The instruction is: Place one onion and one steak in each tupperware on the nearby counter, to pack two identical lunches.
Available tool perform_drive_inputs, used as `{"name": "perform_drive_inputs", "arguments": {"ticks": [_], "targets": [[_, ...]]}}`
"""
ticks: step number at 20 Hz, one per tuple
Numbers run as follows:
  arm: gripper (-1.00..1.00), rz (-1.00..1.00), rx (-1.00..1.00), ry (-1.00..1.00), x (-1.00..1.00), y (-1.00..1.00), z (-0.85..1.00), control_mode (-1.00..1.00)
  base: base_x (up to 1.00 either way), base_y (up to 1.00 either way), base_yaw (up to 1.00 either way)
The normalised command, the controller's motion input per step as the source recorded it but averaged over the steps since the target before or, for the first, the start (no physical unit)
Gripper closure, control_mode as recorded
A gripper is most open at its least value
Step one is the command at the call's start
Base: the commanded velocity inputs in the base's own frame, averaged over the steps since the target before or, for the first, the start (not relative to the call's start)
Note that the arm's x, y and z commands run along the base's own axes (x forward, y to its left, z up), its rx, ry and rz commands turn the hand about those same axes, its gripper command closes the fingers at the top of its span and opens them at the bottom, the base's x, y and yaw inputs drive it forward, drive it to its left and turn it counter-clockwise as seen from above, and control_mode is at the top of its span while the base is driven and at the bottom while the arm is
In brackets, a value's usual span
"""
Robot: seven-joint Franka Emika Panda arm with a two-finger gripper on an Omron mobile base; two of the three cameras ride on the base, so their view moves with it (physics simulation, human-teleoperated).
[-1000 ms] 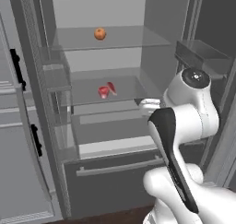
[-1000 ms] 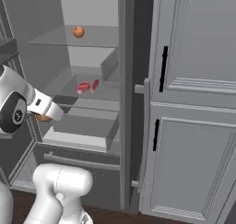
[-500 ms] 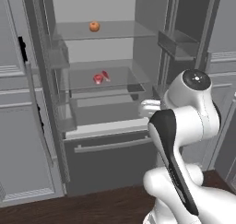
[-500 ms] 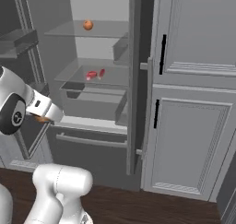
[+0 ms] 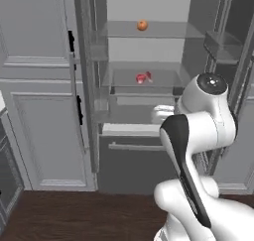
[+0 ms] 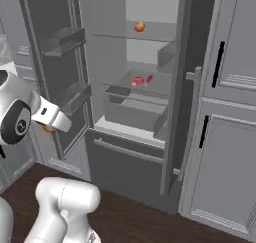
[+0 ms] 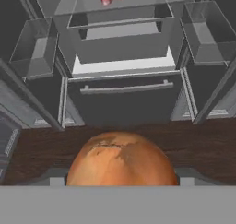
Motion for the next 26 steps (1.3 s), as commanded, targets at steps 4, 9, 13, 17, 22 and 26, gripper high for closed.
{"name": "perform_drive_inputs", "arguments": {"ticks": [4,9,13,17,22,26], "targets": [[1.00,0.00,0.00,0.00,0.00,0.00,0.00,1.00,-0.01,0.02,0.96],[1.00,0.00,0.00,0.00,0.00,0.00,0.00,1.00,0.00,0.01,0.99],[1.00,0.00,0.00,0.00,0.00,0.00,0.00,1.00,0.47,0.00,0.80],[1.00,0.00,0.00,0.00,0.00,0.00,0.00,1.00,1.00,0.09,0.45],[1.00,0.00,0.00,0.00,0.00,0.00,0.00,1.00,1.00,0.01,0.22],[1.00,0.00,0.00,0.00,0.00,0.00,0.00,1.00,1.00,-0.36,0.06]]}}
